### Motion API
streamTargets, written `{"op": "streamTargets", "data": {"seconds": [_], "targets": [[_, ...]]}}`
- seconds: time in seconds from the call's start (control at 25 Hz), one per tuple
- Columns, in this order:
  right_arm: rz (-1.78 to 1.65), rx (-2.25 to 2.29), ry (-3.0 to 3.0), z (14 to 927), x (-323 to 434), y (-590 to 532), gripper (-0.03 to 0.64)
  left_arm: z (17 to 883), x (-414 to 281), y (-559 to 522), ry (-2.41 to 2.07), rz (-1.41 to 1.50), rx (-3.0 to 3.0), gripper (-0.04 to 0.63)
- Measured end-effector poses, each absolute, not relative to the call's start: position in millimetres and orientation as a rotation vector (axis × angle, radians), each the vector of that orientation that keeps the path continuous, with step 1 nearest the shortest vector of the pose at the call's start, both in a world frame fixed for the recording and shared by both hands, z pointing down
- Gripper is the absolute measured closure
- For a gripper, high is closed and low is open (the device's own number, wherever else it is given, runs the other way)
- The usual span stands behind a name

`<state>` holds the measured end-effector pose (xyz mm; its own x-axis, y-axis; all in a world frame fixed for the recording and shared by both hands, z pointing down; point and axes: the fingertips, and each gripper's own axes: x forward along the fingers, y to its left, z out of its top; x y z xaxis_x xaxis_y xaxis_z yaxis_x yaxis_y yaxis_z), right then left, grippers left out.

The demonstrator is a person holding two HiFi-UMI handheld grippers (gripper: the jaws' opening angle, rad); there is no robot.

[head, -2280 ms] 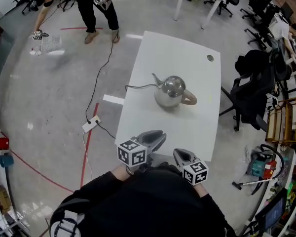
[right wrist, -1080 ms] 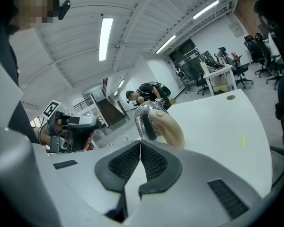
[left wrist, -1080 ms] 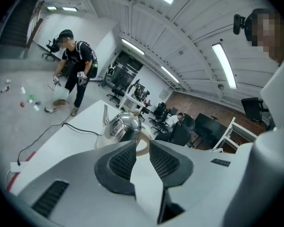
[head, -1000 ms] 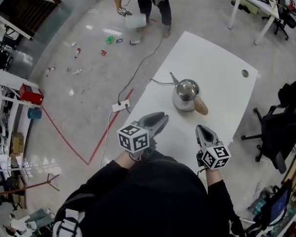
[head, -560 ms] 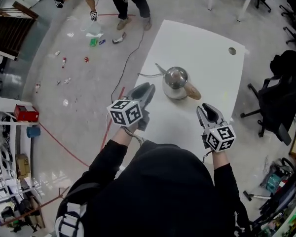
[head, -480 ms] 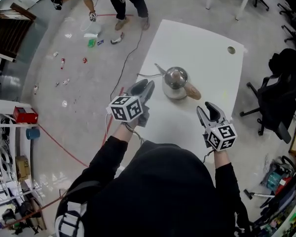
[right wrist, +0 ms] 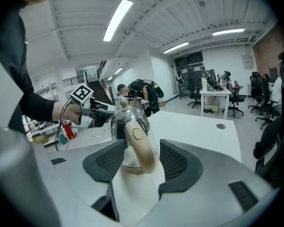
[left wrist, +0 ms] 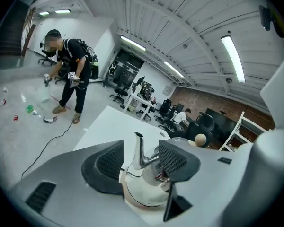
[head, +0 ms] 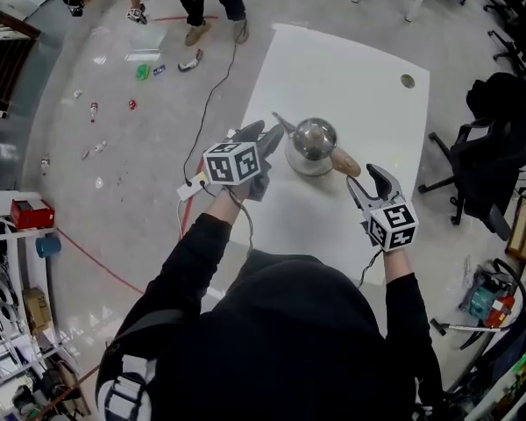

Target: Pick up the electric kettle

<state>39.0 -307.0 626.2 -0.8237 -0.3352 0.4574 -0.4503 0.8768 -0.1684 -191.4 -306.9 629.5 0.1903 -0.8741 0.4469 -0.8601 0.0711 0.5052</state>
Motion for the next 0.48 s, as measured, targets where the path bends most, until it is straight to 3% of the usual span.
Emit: {"op": "streamTargets", "data": {"seconds": [0.48], "targets": [[0.33,0.452,-2.53,660.9,9.5,-325.7,0.388,668.2,-188.0,-342.9,-1.52,-0.054,1.739,0.373]]}}
